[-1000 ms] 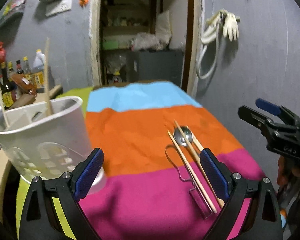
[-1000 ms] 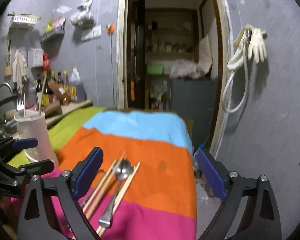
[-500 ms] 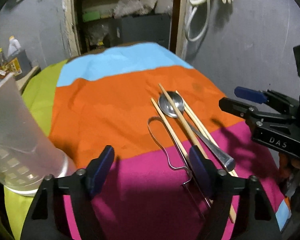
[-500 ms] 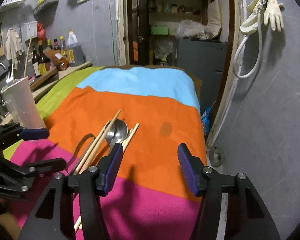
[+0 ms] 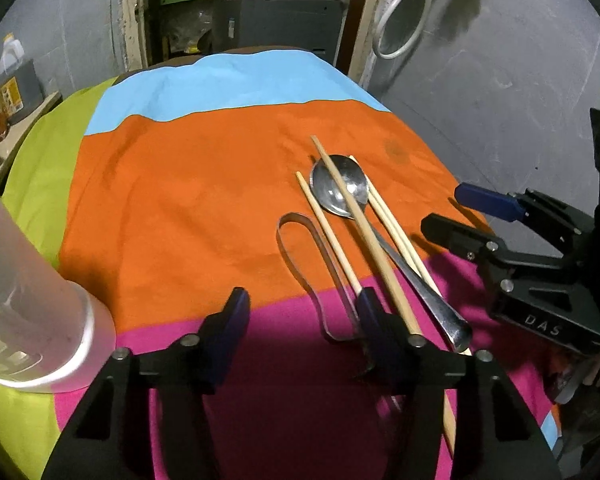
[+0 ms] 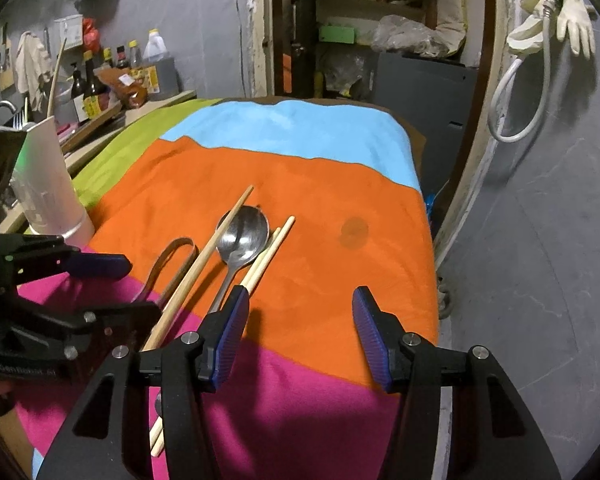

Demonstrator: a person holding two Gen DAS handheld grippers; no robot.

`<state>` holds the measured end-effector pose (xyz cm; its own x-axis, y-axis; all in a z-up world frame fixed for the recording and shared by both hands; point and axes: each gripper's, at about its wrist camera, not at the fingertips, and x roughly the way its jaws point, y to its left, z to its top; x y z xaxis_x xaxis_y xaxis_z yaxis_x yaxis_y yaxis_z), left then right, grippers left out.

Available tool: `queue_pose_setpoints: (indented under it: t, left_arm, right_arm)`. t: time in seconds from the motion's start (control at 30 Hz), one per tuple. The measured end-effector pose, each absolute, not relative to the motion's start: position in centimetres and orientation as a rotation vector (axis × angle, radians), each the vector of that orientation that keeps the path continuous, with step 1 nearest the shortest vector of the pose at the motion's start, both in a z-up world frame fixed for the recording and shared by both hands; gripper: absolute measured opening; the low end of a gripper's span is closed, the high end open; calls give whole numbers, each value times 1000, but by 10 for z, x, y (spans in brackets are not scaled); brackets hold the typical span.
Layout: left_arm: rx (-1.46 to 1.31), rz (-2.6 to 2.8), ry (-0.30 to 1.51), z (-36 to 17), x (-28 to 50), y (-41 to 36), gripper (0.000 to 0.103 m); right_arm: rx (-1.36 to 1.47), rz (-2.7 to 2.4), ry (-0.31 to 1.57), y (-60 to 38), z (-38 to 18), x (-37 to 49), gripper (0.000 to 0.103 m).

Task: Organize utensils
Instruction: 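Lower the left tool onto the wire tong while the right tool closes on a chopstick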

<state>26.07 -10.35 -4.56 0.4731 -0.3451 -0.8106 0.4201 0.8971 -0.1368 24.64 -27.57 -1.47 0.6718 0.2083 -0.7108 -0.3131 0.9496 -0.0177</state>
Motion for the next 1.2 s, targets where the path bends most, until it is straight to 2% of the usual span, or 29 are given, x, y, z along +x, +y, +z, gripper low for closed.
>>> queue_pose_setpoints:
  t: [0.4,0.63,0.83,1.1,1.2]
  left_arm:
    - [151,-434,991,-47,261,-113,47]
    - [184,-408,998,-50,269,-122,46]
    - [198,-395,997,-50,271,-114,33]
    - [179,-395,1004,-49,267,-100,29]
    - [197,-384,1017,-47,271,-106,29]
  right_arm:
    - [-197,292,844,-259,-25,260,52]
    - [-153,282,882,-262,-25,269,46]
    - [-118,305,900,-260,-25,272,45]
    - [-134,260,926,-254,-30,283,39]
    - [-139,261,941,-250,-31,285,34]
